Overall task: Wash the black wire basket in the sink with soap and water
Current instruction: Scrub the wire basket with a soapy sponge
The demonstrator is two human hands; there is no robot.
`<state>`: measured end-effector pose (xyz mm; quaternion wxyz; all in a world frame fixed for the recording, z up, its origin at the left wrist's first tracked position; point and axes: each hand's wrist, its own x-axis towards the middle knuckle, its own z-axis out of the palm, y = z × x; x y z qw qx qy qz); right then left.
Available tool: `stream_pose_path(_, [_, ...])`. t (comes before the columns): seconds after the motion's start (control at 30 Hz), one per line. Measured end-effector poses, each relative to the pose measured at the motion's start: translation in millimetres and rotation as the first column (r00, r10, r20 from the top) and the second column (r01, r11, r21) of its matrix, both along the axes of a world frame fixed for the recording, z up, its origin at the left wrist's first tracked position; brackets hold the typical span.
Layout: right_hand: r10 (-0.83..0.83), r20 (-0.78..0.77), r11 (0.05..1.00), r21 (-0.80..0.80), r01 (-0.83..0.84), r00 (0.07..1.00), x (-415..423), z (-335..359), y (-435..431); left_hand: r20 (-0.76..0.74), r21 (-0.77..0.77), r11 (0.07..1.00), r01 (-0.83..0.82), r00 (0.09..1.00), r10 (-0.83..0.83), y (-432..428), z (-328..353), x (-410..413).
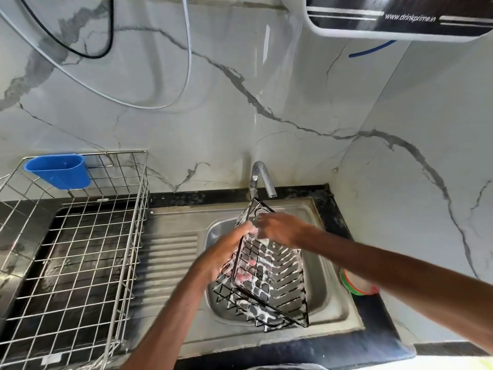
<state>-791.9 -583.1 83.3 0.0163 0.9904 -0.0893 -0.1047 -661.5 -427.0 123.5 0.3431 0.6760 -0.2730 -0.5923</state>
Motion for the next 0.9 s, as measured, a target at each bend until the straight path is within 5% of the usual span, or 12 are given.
stream_pose_path(0.07, [0.161,0.078,0.985,0.043,-0.165,0.984,9,11,1,-0.002,-0.018,1.000,-0.008,1.000,0.008,1,5,3])
stream_pose_path(0.17, [0.249,-0.021,0.968,-0.014,-0.249,0.968,9,12,-11,-0.013,0.009,1.000,-0.009,1.000,0.010,1,1,14])
stream_pose_path(0.47, [0.081,-0.340,0.994,0.096,-0.051,0.937,0,9,-19,-0.017,0.051,0.999,0.014,1.000,-0.013,-5,1,38])
stream_pose_path(0.67, [0.161,-0.526,0.985,0.034,-0.168,0.835,10,10,-13,0.033,0.113,0.994,0.006,0.999,-0.010,-2,-5,45])
stream_pose_path(0.77, [0.143,-0.459,0.988,0.114,-0.102,0.877,30,19,-11,0.012,0.136,0.989,0.052,0.998,-0.055,-2,-8,41])
stream_pose_path(0.9, [0.183,-0.375,0.979,-0.018,-0.204,0.909,42,30,-14,0.065,0.164,0.981,0.106,0.991,-0.118,-3,-3,36])
